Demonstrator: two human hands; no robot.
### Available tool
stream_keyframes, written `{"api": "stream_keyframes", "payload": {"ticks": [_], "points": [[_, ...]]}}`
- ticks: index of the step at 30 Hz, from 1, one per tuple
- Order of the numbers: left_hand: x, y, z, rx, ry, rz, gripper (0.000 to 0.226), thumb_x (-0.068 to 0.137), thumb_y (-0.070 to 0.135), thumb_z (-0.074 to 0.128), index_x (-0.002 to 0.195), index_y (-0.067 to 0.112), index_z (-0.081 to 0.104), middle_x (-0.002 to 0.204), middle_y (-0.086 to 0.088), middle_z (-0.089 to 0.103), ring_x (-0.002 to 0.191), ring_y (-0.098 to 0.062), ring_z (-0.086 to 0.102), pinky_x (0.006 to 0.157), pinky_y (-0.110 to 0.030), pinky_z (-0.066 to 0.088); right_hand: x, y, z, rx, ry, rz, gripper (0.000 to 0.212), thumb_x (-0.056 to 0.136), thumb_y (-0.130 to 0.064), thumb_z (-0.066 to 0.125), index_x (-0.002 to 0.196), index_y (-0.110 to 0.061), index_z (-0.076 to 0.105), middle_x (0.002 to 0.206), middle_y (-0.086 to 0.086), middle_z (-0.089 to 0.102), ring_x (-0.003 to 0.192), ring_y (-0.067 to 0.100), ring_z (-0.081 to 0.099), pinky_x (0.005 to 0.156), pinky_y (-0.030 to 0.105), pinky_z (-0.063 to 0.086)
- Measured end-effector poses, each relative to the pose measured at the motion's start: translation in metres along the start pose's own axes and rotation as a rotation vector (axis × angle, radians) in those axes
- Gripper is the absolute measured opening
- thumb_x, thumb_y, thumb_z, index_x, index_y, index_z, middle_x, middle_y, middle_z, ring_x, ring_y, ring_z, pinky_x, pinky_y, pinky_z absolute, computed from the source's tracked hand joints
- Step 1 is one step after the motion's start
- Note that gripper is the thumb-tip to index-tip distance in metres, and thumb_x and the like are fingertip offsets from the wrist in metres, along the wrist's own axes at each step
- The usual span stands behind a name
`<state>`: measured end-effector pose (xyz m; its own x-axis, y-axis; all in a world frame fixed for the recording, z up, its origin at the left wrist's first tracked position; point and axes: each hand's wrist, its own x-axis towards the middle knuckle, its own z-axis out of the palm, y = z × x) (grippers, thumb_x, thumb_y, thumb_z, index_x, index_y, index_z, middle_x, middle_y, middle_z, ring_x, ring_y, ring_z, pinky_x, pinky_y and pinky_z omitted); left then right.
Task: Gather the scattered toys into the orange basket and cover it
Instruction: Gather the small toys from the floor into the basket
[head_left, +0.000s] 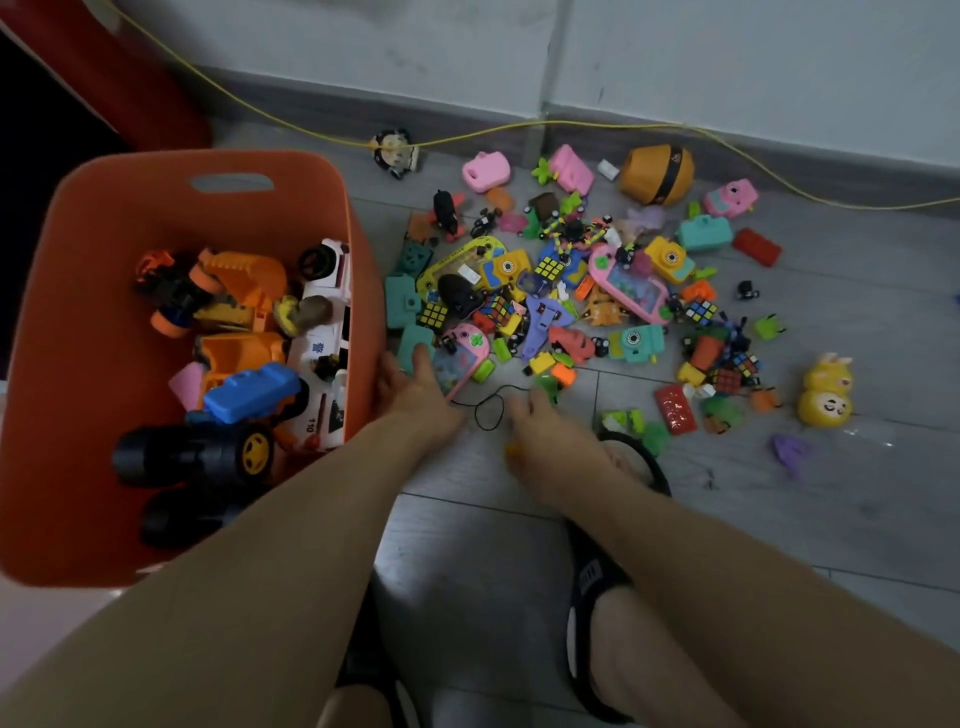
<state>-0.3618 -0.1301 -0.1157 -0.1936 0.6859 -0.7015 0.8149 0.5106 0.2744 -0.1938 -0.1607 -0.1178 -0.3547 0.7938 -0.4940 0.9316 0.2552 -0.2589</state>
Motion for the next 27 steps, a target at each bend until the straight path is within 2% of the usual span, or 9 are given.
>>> {"api": "stream_keyframes", "payload": {"ticks": [2, 6, 10, 13, 15, 18, 22, 25, 27], "points": [[0.007, 0.002, 0.000, -0.042, -0.016, -0.005, 0.107, 0.084, 0.039, 0.072, 0.155, 0.030, -0.008, 0.158, -0.014, -0.024, 0.148, -0.037, -0.008, 0.120, -0.049, 0.013, 0.016, 0.011, -0.016, -0.084, 0.073, -0.024, 0.046, 0.091, -0.023, 0.056, 0.132, -0.015, 0.038, 0.136, 0.016, 0.034, 0.098, 0.036, 0.055, 0.059, 0.036, 0.041], [0.020, 0.002, 0.011, -0.039, -0.004, 0.001, 0.115, 0.079, 0.041, 0.077, 0.154, 0.032, -0.009, 0.158, -0.015, -0.023, 0.148, -0.038, -0.006, 0.119, -0.050, 0.018, 0.030, 0.028, -0.010, -0.106, 0.011, -0.005, 0.048, 0.094, -0.038, 0.054, 0.134, -0.016, 0.038, 0.136, 0.016, 0.031, 0.105, 0.037, 0.050, 0.062, 0.036, 0.040], [0.030, 0.003, 0.022, 0.057, 0.092, 0.040, 0.104, 0.070, 0.054, 0.077, 0.147, 0.029, 0.012, 0.152, -0.023, -0.002, 0.138, -0.044, 0.017, 0.110, -0.048, 0.030, 0.034, 0.024, 0.016, -0.068, 0.094, -0.001, 0.048, 0.086, -0.041, 0.061, 0.125, -0.017, 0.046, 0.127, 0.016, 0.042, 0.103, 0.039, 0.053, 0.056, 0.035, 0.040], [0.035, 0.001, 0.030, 0.082, 0.116, 0.076, 0.095, 0.067, 0.050, 0.082, 0.135, 0.027, 0.020, 0.149, -0.024, 0.003, 0.133, -0.046, 0.025, 0.104, -0.046, 0.037, 0.033, 0.023, 0.028, -0.081, 0.142, -0.016, 0.058, 0.072, -0.033, 0.073, 0.123, -0.020, 0.050, 0.128, 0.015, 0.047, 0.112, 0.039, 0.049, 0.054, 0.036, 0.047], [0.037, -0.003, 0.037, 0.112, 0.131, 0.100, 0.096, 0.063, 0.048, 0.084, 0.132, 0.025, 0.021, 0.147, -0.023, 0.009, 0.130, -0.043, 0.027, 0.100, -0.042, 0.039, 0.031, 0.024, 0.032, 0.002, 0.201, 0.063, 0.054, 0.068, -0.030, 0.074, 0.116, -0.019, 0.053, 0.127, 0.012, 0.047, 0.114, 0.036, 0.047, 0.052, 0.035, 0.048], [0.035, -0.006, 0.044, 0.162, 0.200, 0.144, 0.093, 0.061, 0.049, 0.083, 0.128, 0.019, 0.026, 0.138, -0.020, 0.023, 0.121, -0.036, 0.034, 0.092, -0.036, 0.040, 0.035, 0.031, 0.034, 0.110, 0.220, 0.101, 0.044, 0.073, -0.026, 0.071, 0.113, -0.017, 0.055, 0.131, 0.008, 0.042, 0.119, 0.031, 0.041, 0.061, 0.036, 0.051], [0.036, -0.001, 0.047, 0.139, 0.252, 0.120, 0.099, 0.060, 0.046, 0.086, 0.132, 0.011, 0.027, 0.134, -0.020, 0.031, 0.117, -0.035, 0.042, 0.090, -0.037, 0.043, 0.044, 0.050, 0.020, 0.173, 0.286, 0.134, 0.044, 0.074, -0.017, 0.075, 0.114, -0.011, 0.059, 0.127, 0.010, 0.046, 0.115, 0.033, 0.046, 0.078, 0.039, 0.050], [0.039, 0.004, 0.046, 0.077, 0.249, 0.147, 0.093, 0.061, 0.036, 0.087, 0.126, 0.022, 0.022, 0.130, -0.018, 0.031, 0.112, -0.036, 0.049, 0.086, -0.036, 0.046, 0.051, 0.059, 0.010, 0.220, 0.355, 0.176, 0.051, 0.076, -0.014, 0.074, 0.124, -0.012, 0.057, 0.128, 0.010, 0.044, 0.114, 0.032, 0.044, 0.089, 0.039, 0.045], [0.042, 0.007, 0.045, 0.042, 0.211, 0.159, 0.100, 0.059, 0.037, 0.088, 0.129, 0.030, 0.017, 0.131, -0.018, 0.030, 0.114, -0.036, 0.048, 0.087, -0.037, 0.048, 0.054, 0.059, 0.007, 0.240, 0.341, 0.191, 0.063, 0.075, -0.016, 0.075, 0.134, -0.016, 0.051, 0.136, 0.009, 0.039, 0.119, 0.032, 0.039, 0.094, 0.040, 0.043]]}}
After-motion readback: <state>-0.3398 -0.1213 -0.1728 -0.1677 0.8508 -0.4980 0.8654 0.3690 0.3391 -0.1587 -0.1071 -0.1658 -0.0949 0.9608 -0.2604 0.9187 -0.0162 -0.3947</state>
